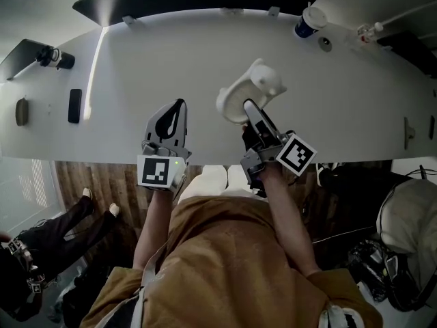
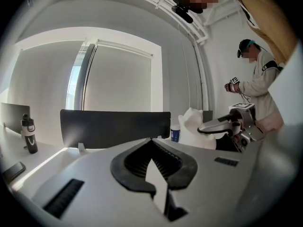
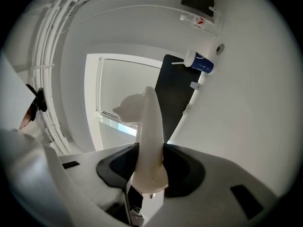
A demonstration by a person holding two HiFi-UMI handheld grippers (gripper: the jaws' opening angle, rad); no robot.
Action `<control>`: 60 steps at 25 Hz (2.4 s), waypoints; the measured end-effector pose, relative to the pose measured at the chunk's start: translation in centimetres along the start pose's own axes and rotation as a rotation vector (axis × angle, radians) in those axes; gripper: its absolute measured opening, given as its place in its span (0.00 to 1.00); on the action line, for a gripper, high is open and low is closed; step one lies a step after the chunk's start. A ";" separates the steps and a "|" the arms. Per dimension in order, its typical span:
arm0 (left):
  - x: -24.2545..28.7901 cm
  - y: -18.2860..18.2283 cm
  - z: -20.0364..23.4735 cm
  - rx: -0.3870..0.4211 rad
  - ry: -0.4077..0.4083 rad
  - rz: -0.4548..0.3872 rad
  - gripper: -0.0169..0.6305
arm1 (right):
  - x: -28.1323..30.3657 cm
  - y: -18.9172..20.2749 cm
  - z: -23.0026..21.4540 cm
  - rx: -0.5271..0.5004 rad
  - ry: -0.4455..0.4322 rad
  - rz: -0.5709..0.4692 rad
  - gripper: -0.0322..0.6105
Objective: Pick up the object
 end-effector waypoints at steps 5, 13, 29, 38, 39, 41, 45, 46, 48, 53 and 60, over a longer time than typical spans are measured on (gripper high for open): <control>0.0 -1.0 0.1 0.003 0.001 -0.030 0.04 | 0.0 -0.5 1.4 -0.041 -0.022 -0.027 0.31; 0.6 -2.9 -0.5 0.016 0.016 -0.068 0.04 | -1.6 -1.6 4.2 -0.140 -0.089 -0.083 0.31; 3.7 -5.7 -3.4 -0.011 0.065 -0.150 0.04 | -4.2 -4.3 7.7 -0.438 -0.109 -0.261 0.29; 4.3 -6.0 -3.9 -0.029 0.062 -0.160 0.04 | -4.6 -4.4 8.3 -0.440 -0.151 -0.254 0.28; 4.2 -6.0 -4.0 -0.029 0.062 -0.159 0.04 | -4.6 -4.3 8.4 -0.442 -0.153 -0.252 0.28; 4.2 -6.0 -4.1 -0.028 0.065 -0.158 0.04 | -4.6 -4.1 8.5 -0.454 -0.154 -0.245 0.28; 4.2 -6.1 -4.4 -0.015 0.077 -0.156 0.04 | -4.4 -3.4 9.0 -0.491 -0.160 -0.228 0.27; 4.2 -6.2 -4.5 -0.012 0.078 -0.158 0.04 | -4.4 -3.2 9.1 -0.504 -0.162 -0.225 0.27; 4.1 -6.2 -4.7 -0.007 0.076 -0.162 0.04 | -4.4 -2.9 9.3 -0.531 -0.163 -0.222 0.26; 3.5 -6.8 -4.9 -0.010 0.094 -0.197 0.04 | -4.6 -2.0 10.0 -0.678 -0.157 -0.198 0.26; 2.9 -6.8 -4.9 -0.025 0.093 -0.203 0.04 | -4.8 -0.9 10.5 -0.786 -0.163 -0.186 0.26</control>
Point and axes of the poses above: the fingertips, and each gripper's own axes: x forward along the fingers, z to its left, y out of its underside, the point moved 3 cm from there along -x, backward along the fingers, and after that the axes turned 13 degrees about y, right-handed, at the moved point
